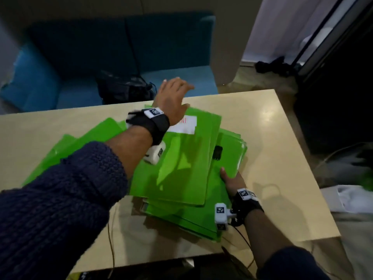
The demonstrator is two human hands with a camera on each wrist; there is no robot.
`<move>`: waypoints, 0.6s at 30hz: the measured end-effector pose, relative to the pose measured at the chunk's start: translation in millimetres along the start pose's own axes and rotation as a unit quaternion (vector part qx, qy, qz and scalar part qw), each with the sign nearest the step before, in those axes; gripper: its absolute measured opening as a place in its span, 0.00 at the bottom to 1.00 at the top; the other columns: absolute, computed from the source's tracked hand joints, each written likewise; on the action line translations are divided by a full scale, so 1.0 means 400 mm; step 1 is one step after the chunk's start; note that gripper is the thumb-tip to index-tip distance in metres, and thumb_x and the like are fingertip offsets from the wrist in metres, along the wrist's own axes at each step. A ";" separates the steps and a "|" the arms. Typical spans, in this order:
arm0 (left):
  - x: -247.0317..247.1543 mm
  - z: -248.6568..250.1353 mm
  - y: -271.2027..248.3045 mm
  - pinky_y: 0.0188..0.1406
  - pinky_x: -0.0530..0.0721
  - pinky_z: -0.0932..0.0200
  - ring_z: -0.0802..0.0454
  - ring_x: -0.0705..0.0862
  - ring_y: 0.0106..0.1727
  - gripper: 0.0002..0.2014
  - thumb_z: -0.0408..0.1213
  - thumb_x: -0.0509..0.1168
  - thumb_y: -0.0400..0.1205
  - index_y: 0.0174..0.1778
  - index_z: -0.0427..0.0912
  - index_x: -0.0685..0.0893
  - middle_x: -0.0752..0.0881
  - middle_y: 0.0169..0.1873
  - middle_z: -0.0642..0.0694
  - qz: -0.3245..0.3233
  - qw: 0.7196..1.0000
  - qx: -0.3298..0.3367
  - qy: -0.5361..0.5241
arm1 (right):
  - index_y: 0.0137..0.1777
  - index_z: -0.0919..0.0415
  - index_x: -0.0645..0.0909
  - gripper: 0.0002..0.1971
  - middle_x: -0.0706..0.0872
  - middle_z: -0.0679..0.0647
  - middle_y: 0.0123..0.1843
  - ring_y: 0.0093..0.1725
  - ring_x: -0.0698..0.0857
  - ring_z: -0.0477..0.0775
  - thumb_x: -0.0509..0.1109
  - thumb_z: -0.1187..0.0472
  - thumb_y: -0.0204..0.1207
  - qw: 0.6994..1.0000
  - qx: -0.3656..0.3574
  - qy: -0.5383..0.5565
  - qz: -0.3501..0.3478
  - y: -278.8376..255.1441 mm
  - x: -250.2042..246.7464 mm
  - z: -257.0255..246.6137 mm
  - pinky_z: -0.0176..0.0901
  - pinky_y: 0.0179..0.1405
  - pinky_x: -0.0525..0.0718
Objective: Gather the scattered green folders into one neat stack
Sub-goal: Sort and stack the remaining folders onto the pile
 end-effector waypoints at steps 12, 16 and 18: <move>0.271 -0.200 -0.388 0.49 0.83 0.52 0.37 0.86 0.55 0.29 0.59 0.71 0.75 0.61 0.38 0.79 0.86 0.55 0.38 -0.105 0.859 -0.441 -0.236 | 0.77 0.61 0.73 0.32 0.81 0.64 0.73 0.68 0.81 0.68 0.65 0.41 0.80 1.000 -0.019 -0.008 0.000 0.013 0.002 -0.030 0.51 0.62 0.78; 0.302 -0.134 -0.437 0.64 0.82 0.43 0.38 0.81 0.66 0.33 0.49 0.72 0.76 0.74 0.40 0.71 0.80 0.67 0.39 -0.111 0.844 -0.431 -0.299 | 0.79 0.58 0.70 0.53 0.80 0.64 0.73 0.67 0.81 0.68 0.56 0.19 0.64 1.000 -0.024 0.003 -0.016 0.022 0.008 -0.019 0.54 0.65 0.78; 0.318 -0.093 -0.450 0.69 0.79 0.42 0.40 0.78 0.71 0.38 0.41 0.70 0.79 0.82 0.43 0.59 0.75 0.75 0.44 -0.127 0.845 -0.399 -0.332 | 0.78 0.57 0.71 0.65 0.82 0.60 0.68 0.61 0.83 0.63 0.56 0.11 0.47 0.999 -0.031 0.019 -0.032 0.023 0.010 -0.012 0.58 0.65 0.80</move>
Point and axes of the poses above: each hand's wrist, its own y-axis towards the middle knuckle, its own x-axis out of the palm, z = x × y, the point moved 6 cm from there along y, towards the middle knuckle
